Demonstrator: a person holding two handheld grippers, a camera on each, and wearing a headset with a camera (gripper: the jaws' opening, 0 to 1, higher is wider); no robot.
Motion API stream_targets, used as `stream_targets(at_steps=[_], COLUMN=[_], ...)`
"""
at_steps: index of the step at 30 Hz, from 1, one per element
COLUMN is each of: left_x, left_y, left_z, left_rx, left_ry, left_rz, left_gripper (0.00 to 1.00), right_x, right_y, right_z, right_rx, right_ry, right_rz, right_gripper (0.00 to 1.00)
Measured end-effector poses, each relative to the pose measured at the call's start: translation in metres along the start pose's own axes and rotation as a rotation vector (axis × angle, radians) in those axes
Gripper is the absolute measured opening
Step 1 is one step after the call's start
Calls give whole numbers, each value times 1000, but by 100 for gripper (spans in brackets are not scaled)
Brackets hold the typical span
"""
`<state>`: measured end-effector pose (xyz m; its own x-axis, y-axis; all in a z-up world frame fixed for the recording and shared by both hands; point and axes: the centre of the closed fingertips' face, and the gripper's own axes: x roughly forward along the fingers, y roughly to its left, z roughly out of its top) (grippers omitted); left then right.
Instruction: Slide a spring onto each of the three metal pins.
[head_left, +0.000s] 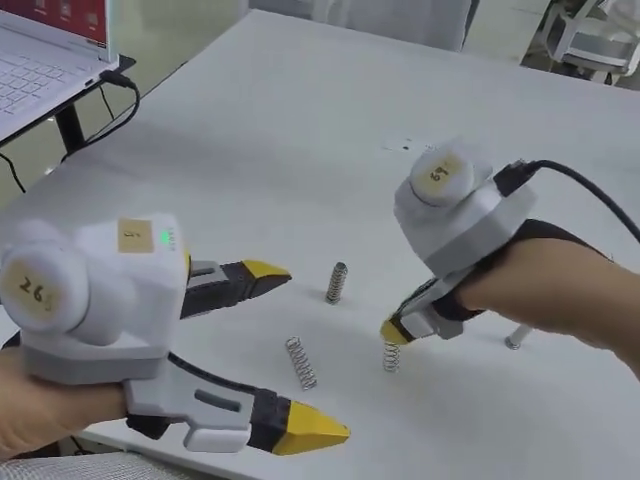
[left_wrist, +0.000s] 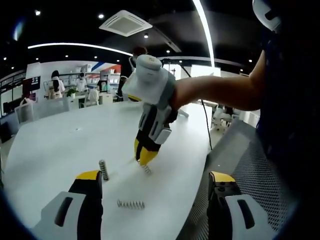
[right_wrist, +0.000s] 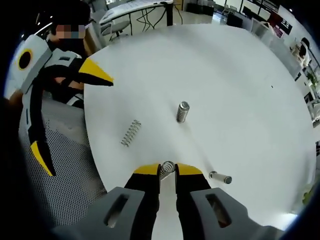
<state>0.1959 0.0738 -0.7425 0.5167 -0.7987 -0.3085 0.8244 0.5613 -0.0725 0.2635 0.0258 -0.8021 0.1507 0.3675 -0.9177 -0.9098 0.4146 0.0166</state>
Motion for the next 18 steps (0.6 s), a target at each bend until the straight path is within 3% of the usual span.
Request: stream_targets(at_steps=[4,8,13,18], left_x=[1,2,1,1], left_y=[1,5,8,8], left_z=[1,7,12,20], left_rx=[-1,-26,-40,-45], left_ry=[3,-22,-38,-60], left_rz=[-2,-1,3,-7], left_gripper=[82,77,65,55], right_x=[-22,-48,-67,-82], right_y=[10,19,25,47], right_z=[13,30,43,57], right_rx=[22,40,24,-5], right_ry=[-94,-186,-240,-297], right_rz=[18,35,37,75], right_gripper=[9,9,9,9])
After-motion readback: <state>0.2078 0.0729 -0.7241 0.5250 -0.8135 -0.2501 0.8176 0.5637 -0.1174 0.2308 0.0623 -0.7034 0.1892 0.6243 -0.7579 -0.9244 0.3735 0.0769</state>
